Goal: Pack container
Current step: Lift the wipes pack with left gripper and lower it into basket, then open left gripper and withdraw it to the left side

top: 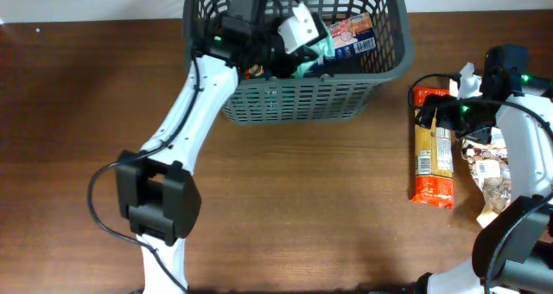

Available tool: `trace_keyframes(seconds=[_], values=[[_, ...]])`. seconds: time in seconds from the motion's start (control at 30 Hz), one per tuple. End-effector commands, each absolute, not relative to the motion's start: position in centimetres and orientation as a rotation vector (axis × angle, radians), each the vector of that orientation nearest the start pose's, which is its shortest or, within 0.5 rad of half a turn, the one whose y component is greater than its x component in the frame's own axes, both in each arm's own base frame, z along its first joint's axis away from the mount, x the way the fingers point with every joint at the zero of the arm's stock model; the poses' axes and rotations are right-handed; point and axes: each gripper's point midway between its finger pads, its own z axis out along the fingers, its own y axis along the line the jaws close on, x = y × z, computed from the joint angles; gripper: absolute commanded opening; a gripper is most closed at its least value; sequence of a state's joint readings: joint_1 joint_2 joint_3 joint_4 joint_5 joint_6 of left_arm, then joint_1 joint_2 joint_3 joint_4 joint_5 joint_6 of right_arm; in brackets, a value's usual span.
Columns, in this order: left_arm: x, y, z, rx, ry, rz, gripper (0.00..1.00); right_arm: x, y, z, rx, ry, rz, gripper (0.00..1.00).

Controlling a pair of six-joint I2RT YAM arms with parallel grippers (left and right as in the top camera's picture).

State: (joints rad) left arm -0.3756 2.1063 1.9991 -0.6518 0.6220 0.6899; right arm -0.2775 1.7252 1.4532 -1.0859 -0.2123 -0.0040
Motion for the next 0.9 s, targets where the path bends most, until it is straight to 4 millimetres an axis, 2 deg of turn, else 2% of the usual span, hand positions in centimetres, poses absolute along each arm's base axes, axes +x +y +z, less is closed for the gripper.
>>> trace_keyframes(seconds=[0.0,0.07,0.1,0.23,0.4,0.5,0.57,0.63,0.73,0.8,0.87], values=[[48.0,-30.7,22.7,1.388,1.717,-0.584,0.72,36.4,-6.6,13.5,0.358,2.849,0.274,0.99],[48.2,-30.8,23.1,1.374,1.717,-0.587,0.86,36.4,-6.6,13.5,0.358,2.849,0.274,0.99],[48.3,-30.7,23.5,1.359,1.723,-0.587,1.0,36.4,-6.6,13.5,0.358,2.849,0.274,0.99],[49.6,-29.7,25.8,1.244,1.769,-0.567,0.99,36.4,-6.6,13.5,0.358,2.849,0.274,0.99],[50.6,-26.8,32.1,1.125,1.739,-0.513,0.99,36.4,-6.6,13.5,0.358,2.849,0.274,0.99],[51.3,-22.8,36.6,0.984,1.771,-0.379,0.99,36.4,-6.6,13.5,0.358,2.849,0.274,0.99],[51.6,-19.5,39.1,0.873,1.808,-0.274,0.99,36.4,-6.6,13.5,0.358,2.849,0.274,0.99],[51.7,-15.1,41.2,0.688,1.872,-0.185,0.99,36.4,-6.6,13.5,0.358,2.849,0.274,0.99],[51.8,-9.1,42.2,0.375,1.972,-0.141,0.99,36.4,-6.6,13.5,0.358,2.849,0.274,0.99],[51.8,-4.7,41.6,0.116,2.044,-0.148,0.99,36.4,-6.6,13.5,0.358,2.849,0.274,0.99],[51.5,-1.3,40.4,-0.063,2.1,-0.17,0.99,36.4,-6.6,13.5,0.358,2.849,0.274,0.99]])
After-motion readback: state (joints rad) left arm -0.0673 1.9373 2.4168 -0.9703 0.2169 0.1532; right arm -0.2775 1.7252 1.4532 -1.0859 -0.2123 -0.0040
